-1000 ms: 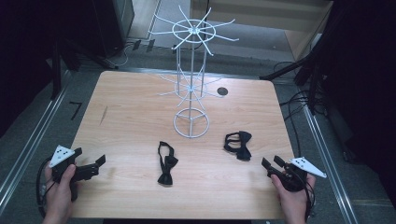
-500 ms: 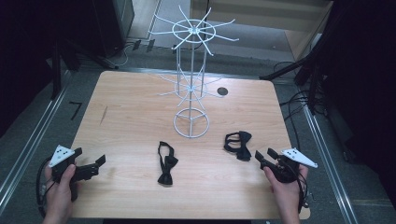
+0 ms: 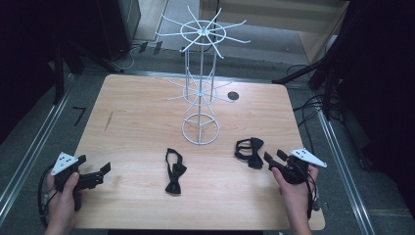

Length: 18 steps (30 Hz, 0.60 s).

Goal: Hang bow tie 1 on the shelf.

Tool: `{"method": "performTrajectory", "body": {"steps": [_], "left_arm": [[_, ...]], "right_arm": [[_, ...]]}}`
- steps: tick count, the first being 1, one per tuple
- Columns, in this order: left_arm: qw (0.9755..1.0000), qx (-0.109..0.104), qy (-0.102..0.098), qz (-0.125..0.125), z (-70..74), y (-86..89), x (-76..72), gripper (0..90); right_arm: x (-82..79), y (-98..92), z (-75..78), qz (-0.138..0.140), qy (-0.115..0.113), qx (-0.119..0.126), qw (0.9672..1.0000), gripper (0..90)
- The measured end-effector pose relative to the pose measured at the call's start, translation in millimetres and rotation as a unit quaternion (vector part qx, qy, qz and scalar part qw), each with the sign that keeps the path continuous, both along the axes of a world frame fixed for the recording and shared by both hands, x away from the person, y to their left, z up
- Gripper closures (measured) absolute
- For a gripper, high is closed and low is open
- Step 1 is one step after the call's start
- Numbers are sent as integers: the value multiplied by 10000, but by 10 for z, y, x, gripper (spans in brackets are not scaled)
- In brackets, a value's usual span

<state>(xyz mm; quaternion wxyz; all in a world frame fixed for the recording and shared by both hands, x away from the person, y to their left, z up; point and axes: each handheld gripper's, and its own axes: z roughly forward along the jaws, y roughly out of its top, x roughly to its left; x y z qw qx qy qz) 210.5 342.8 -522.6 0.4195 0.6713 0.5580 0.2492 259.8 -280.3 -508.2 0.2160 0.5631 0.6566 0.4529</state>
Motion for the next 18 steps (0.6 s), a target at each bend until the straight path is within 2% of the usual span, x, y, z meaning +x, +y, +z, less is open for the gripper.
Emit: {"method": "performTrajectory", "body": {"steps": [6, 18], "left_arm": [[10000, 5, -4, -2, 0, -1, 0, 15], [10000, -9, -8, -2, -1, 0, 0, 15]], "right_arm": [[89, 101, -6, 60, 13, -70, 10000, 439], [269, 245, -94, -10, 250, -74, 9997, 453]]}}
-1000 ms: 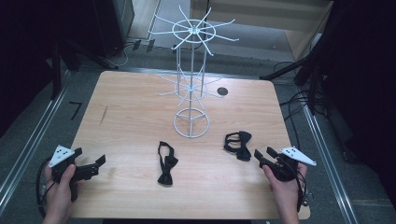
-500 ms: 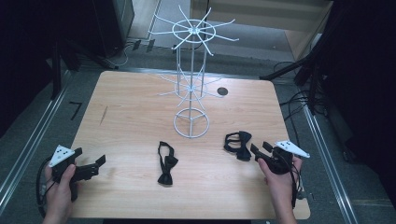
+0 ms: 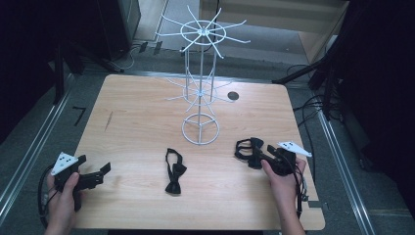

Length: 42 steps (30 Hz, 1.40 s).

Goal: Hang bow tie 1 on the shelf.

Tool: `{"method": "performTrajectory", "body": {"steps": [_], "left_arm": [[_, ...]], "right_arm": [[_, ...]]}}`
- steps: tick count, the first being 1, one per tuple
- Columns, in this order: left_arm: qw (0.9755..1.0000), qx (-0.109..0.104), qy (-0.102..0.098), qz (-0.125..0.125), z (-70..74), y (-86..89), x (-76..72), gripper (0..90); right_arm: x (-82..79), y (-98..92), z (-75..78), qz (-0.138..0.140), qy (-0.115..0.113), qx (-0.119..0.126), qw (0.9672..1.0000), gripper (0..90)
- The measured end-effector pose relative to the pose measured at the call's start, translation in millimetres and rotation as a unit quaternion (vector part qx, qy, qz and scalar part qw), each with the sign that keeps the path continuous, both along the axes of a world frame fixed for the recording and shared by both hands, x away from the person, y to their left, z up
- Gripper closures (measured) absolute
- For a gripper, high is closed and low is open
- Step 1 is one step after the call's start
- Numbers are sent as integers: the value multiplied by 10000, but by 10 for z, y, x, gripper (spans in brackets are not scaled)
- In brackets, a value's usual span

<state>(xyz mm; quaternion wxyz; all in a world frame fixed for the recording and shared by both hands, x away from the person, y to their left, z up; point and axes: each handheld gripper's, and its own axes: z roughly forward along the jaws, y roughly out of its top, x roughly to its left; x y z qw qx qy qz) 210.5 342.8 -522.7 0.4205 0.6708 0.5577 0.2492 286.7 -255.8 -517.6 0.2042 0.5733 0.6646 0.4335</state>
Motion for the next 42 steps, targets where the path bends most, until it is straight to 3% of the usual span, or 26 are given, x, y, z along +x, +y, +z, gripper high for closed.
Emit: {"method": "performTrajectory", "body": {"steps": [9, 18, 22, 27, 34, 42], "left_arm": [[10000, -16, -3, 0, 0, 3, 4, 15], [10000, 1, 2, -31, 2, -1, 8, 15], [10000, 8, -9, -19, 2, -2, 5, 15], [10000, 15, -21, -18, 1, -3, 4, 15], [10000, 1, -25, -22, 1, -2, 4, 15], [10000, 7, -11, -28, 2, -2, 5, 15]], "right_arm": [[123, 38, -132, -144, 334, 64, 9993, 473], [89, 57, -287, -186, 551, 75, 9983, 527], [67, 86, -300, -70, 497, -152, 9986, 643], [46, 124, -310, -86, 445, -240, 9987, 747], [45, 52, -331, -26, 476, 188, 9987, 811], [-2, 140, -206, 135, 132, 250, 9995, 818]]}}
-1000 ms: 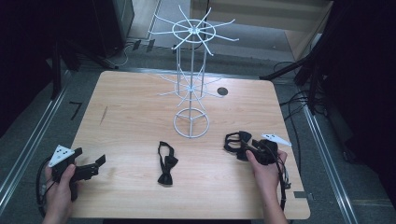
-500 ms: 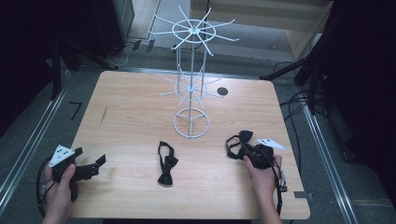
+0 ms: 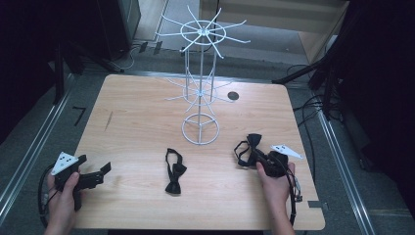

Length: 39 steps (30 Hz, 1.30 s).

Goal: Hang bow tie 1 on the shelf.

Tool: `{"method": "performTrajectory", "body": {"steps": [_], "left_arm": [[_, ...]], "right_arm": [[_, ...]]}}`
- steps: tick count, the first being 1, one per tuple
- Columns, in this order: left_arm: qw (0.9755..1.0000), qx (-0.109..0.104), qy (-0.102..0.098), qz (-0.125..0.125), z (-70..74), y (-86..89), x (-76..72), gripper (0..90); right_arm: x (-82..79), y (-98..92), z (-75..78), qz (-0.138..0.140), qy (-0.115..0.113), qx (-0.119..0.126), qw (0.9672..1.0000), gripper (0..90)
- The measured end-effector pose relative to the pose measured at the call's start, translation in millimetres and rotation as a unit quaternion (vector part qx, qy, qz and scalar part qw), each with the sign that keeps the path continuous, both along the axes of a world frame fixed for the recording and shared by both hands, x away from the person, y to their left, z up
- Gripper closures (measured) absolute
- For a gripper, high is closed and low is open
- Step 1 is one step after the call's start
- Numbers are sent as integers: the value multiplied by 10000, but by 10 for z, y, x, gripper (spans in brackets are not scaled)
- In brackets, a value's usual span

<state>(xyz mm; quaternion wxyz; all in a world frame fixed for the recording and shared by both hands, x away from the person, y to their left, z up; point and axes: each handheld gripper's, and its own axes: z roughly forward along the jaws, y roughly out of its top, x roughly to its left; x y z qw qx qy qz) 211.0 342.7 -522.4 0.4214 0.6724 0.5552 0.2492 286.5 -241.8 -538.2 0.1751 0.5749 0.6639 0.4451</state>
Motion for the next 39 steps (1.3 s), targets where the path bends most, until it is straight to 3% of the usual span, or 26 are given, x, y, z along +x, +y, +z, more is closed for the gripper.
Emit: {"method": "performTrajectory", "body": {"steps": [7, 16, 31, 39], "left_arm": [[10000, -14, -11, 10, -1, 1, 0, 15], [10000, -13, 1, 5, -1, 1, 2, 15], [10000, -18, 9, 6, -2, 1, 3, 15], [10000, -29, 19, 4, -2, 1, 2, 15]], "right_arm": [[-77, 89, 148, 218, -445, 120, 9987, 818], [-156, 162, 319, 311, -761, 137, 9965, 817], [-205, 251, 525, 414, -1077, 192, 9931, 816], [-183, 273, 571, 399, -1108, 166, 9929, 816]]}}
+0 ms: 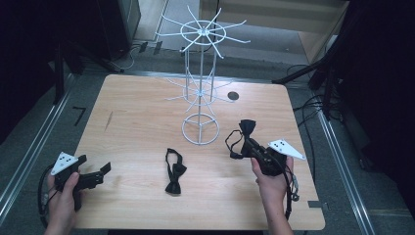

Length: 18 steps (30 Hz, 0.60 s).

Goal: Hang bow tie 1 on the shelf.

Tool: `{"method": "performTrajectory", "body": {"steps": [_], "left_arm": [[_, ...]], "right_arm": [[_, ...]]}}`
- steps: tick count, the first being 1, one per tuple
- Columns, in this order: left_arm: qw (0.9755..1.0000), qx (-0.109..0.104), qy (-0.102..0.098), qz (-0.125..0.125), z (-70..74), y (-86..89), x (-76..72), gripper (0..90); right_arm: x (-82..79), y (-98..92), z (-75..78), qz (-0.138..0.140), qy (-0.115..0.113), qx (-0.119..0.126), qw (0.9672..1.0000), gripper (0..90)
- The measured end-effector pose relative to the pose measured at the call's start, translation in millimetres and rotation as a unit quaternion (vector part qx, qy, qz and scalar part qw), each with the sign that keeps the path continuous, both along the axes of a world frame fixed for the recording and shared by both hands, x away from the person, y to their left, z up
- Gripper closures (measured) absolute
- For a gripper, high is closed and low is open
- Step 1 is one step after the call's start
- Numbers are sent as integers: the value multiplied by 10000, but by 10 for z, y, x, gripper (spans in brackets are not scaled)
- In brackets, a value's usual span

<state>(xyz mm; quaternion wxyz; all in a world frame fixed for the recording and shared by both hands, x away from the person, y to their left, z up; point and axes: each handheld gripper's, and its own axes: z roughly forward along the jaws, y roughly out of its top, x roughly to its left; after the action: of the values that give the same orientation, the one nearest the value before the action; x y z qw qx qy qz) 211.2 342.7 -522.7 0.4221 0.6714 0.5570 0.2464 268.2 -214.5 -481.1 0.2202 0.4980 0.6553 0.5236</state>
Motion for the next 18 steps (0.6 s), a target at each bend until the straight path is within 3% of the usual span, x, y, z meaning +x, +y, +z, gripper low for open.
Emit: {"method": "performTrajectory", "body": {"steps": [18], "left_arm": [[10000, -2, 3, 15, 1, 0, -2, 15]], "right_arm": [[71, 88, 180, 21, -199, 86, 9998, 815]]}}
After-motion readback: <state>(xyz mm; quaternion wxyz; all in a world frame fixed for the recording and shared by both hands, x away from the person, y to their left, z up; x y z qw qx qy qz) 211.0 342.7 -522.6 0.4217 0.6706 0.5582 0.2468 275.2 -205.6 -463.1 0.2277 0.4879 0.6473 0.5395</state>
